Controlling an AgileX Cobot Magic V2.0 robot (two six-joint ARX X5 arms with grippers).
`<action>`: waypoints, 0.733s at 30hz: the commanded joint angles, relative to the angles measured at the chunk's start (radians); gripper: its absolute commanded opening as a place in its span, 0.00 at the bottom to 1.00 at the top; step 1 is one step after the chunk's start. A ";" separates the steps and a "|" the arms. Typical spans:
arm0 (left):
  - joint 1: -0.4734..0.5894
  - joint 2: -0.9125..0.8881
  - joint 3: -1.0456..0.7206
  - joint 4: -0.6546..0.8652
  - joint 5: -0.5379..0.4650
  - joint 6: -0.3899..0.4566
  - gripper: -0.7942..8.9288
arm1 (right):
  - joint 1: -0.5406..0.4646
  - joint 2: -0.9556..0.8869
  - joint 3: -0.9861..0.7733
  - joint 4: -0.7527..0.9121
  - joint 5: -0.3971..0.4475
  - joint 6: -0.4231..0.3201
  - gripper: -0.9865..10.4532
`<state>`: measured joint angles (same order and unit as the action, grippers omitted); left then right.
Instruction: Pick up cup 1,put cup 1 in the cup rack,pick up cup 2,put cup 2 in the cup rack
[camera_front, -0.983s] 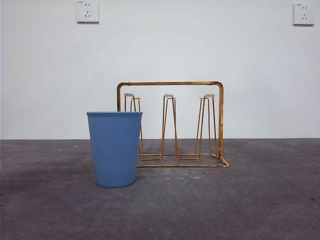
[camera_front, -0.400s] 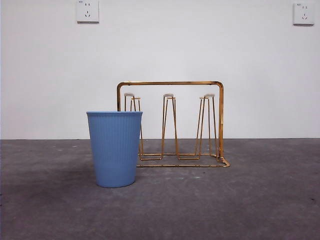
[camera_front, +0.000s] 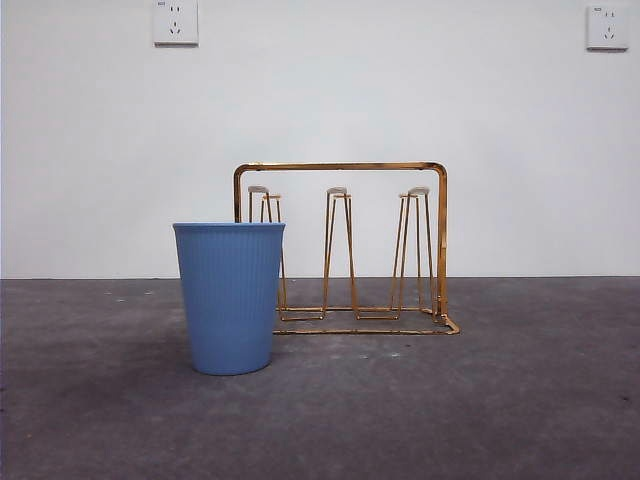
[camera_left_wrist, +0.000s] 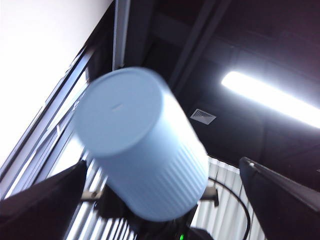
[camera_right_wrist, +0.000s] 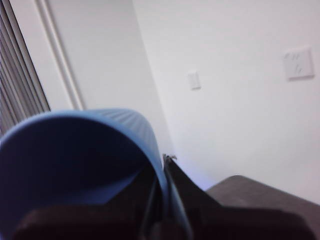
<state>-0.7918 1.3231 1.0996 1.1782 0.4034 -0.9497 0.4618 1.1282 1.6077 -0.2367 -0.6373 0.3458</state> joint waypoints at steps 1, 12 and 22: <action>-0.004 0.012 0.027 0.016 0.003 0.021 0.77 | 0.039 0.005 -0.002 -0.004 0.043 -0.023 0.07; -0.004 0.012 0.043 0.008 -0.013 0.039 0.77 | 0.089 0.029 -0.002 -0.031 0.069 -0.085 0.07; -0.004 0.012 0.043 0.019 -0.042 0.039 0.76 | 0.089 0.034 -0.002 -0.048 0.069 -0.087 0.07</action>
<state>-0.7929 1.3380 1.1397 1.1763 0.3573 -0.9268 0.5507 1.1557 1.6077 -0.2874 -0.5762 0.2680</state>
